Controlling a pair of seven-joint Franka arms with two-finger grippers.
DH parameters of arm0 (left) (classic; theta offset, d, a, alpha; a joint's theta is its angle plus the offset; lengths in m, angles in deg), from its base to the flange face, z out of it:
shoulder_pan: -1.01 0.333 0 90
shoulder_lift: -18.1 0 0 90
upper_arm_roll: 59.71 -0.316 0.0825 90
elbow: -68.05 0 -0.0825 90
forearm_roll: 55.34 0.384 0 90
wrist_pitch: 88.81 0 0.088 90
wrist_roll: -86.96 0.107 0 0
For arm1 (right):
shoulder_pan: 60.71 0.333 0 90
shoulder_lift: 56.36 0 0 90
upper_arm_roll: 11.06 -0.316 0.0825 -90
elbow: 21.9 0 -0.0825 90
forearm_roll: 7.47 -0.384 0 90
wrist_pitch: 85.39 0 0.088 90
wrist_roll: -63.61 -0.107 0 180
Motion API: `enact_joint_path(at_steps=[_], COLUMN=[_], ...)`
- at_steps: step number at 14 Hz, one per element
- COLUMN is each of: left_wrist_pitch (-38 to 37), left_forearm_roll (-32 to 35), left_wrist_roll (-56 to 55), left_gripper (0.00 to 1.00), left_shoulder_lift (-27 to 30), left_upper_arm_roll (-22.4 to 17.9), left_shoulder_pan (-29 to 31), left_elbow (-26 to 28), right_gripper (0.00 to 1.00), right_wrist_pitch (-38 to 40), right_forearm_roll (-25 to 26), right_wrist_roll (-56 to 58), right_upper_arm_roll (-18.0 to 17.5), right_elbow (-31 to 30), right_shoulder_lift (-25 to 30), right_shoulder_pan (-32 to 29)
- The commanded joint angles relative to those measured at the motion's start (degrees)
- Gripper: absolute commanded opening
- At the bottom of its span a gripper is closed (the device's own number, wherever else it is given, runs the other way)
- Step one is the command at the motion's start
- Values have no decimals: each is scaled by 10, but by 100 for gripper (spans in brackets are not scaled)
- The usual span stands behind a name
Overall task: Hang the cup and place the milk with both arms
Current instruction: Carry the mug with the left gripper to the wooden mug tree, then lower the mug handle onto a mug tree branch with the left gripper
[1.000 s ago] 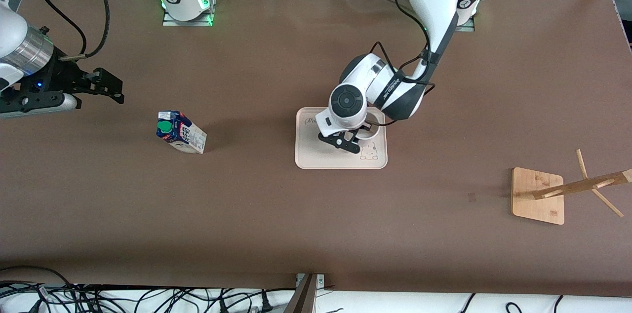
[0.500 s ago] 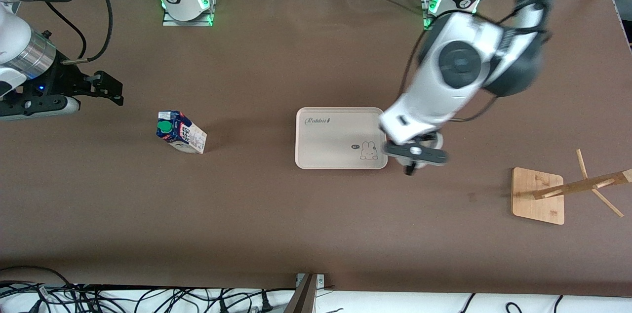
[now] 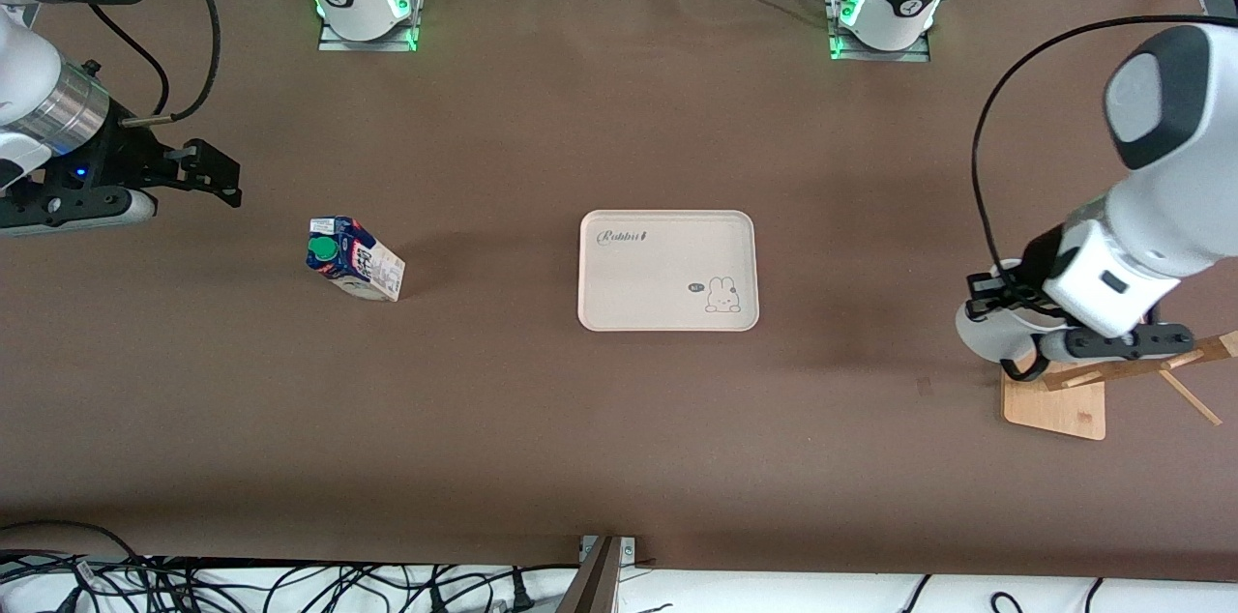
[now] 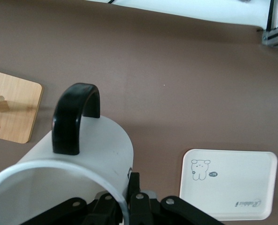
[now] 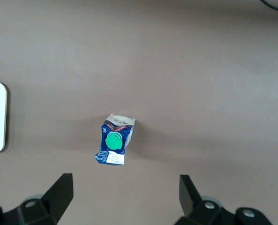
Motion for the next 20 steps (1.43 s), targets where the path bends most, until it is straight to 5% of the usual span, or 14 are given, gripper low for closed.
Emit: enact_joint_path(at_steps=[1,8,20], left_wrist_pitch=[-6,-12,-10], left_forearm_roll=[-40,-118,-160], left_wrist_roll=[0,11,89], left_gripper=[0,0,0], left_shoulder_lift=[17,8,-27], left_upper_arm_roll=[6,7,6], left_shoulder_pan=[51,140,187], left_elbow=[2,3,6], right_gripper=[100,100,100], right_wrist_pitch=[7,8,8], right_forearm_roll=[4,3,3], right_wrist_roll=[-8,-7,-7], right_upper_arm_roll=[2,2,2], right_elbow=[6,24,24], right_shoulder_lift=[0,-8,-9], right_shoulder_pan=[4,7,7])
